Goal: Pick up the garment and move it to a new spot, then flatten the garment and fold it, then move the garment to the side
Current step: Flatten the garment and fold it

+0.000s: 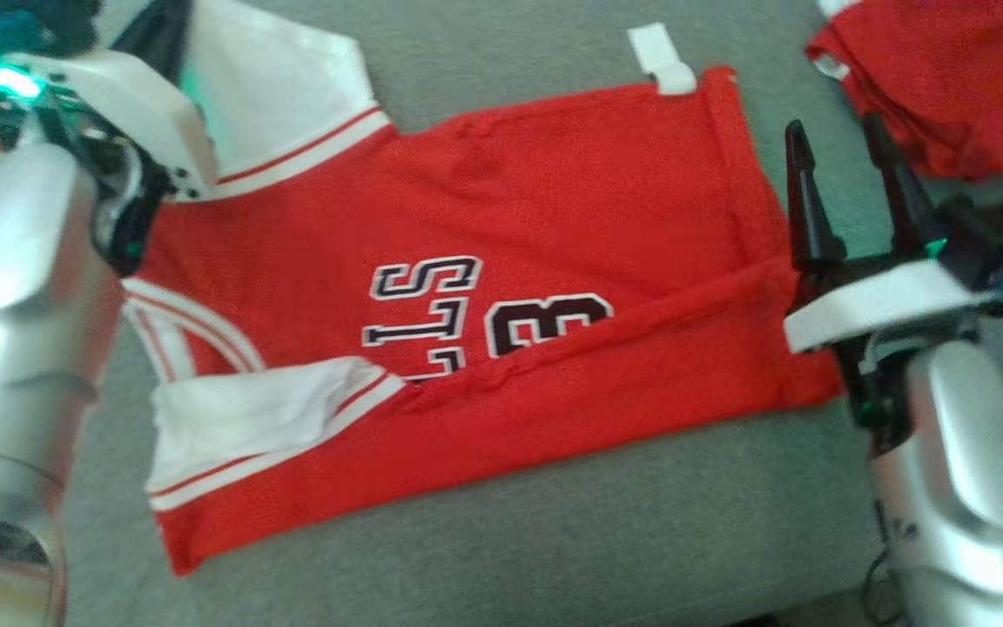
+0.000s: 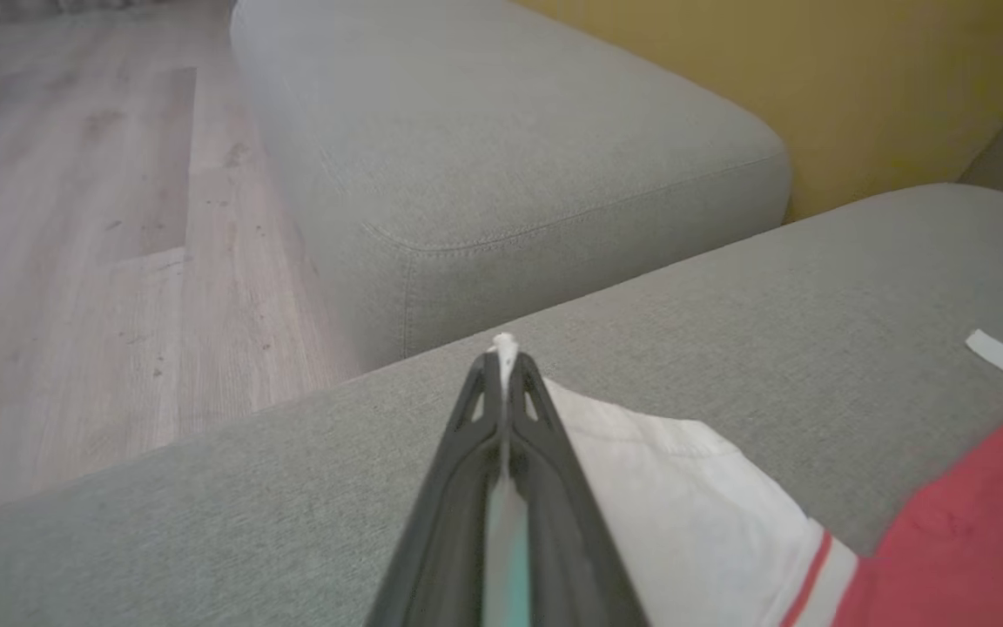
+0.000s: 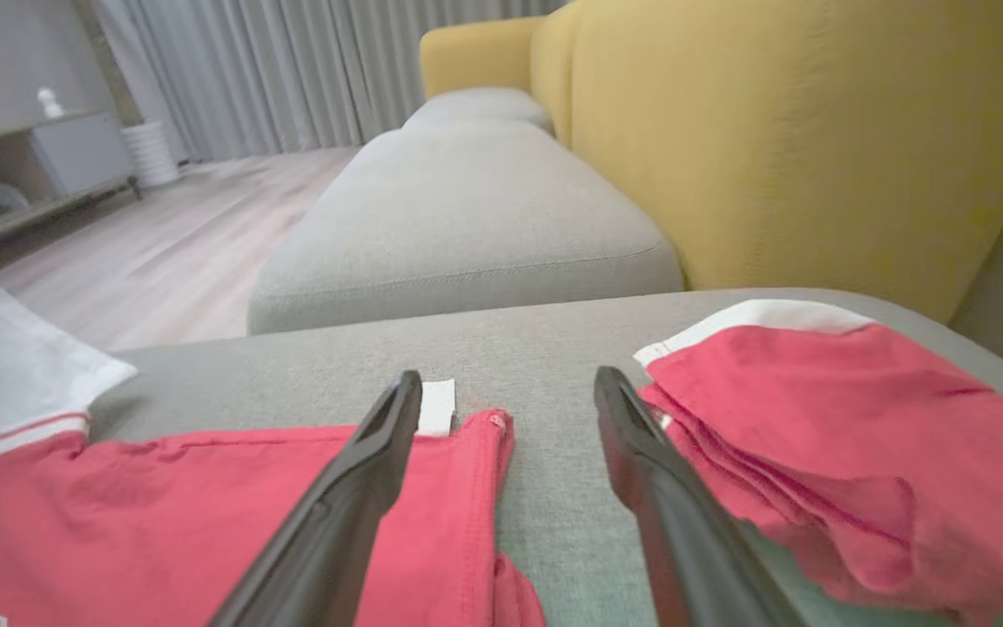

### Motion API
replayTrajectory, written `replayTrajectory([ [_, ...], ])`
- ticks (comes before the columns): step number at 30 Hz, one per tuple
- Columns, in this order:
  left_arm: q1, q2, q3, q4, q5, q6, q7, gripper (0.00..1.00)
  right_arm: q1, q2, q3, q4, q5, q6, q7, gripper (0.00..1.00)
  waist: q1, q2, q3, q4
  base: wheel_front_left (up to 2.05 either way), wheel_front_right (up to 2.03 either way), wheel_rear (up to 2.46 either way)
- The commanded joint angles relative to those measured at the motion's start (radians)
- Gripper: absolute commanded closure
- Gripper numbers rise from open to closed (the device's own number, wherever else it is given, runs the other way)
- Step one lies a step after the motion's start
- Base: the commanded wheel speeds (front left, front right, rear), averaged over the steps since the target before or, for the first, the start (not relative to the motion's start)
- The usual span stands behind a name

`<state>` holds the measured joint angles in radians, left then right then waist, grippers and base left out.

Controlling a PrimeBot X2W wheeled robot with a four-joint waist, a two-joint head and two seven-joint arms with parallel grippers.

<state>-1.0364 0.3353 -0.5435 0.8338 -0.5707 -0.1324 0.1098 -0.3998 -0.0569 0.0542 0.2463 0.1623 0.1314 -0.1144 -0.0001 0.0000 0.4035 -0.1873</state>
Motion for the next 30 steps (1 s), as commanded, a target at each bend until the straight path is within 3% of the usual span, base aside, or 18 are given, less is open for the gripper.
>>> replayTrajectory([
  [1, 0.004, 0.03, 0.01, -0.063, 0.004, 0.002, -0.034, 1.0, -0.038, -0.04, 0.006, -0.025, -0.013, -0.001, 0.077, 0.0, 0.0001, 0.0, -0.047, 0.077, 0.0, 0.0, 0.0],
  [8, 0.096, 0.016, -0.04, -0.243, 0.016, 0.005, -0.051, 1.0, -0.16, -0.14, -0.008, 0.11, 0.024, -0.001, 0.311, 0.0, 0.0001, 0.0, -0.052, 0.177, 0.0, 0.0, 0.0],
  [13, 0.135, 0.012, -0.062, -0.348, 0.017, 0.015, -0.029, 1.0, -0.241, -0.188, 0.007, 0.245, 0.032, -0.001, 0.382, 0.0, 0.0001, 0.0, -0.037, 0.214, 0.0, 0.0, 0.0],
  [25, 0.183, 0.024, -0.085, -0.49, 0.008, 0.046, 0.028, 1.0, -0.39, -0.247, 0.102, 0.555, 0.04, -0.001, 0.408, 0.0, 0.0001, 0.0, -0.01, 0.251, 0.0, 0.0, 0.0],
  [27, 0.185, 0.029, -0.082, -0.494, 0.006, 0.05, 0.03, 1.0, -0.408, -0.246, 0.114, 0.579, 0.057, -0.001, 0.382, 1.0, 0.0001, 0.0, -0.012, 0.248, 0.0, 0.0, 0.0],
  [30, 0.188, 0.04, -0.071, -0.492, 0.002, 0.063, 0.028, 1.0, -0.434, -0.249, 0.146, 0.607, 0.077, -0.001, 0.351, 1.0, 0.0001, 0.0, -0.019, 0.237, 0.0, 0.0, 0.0],
])
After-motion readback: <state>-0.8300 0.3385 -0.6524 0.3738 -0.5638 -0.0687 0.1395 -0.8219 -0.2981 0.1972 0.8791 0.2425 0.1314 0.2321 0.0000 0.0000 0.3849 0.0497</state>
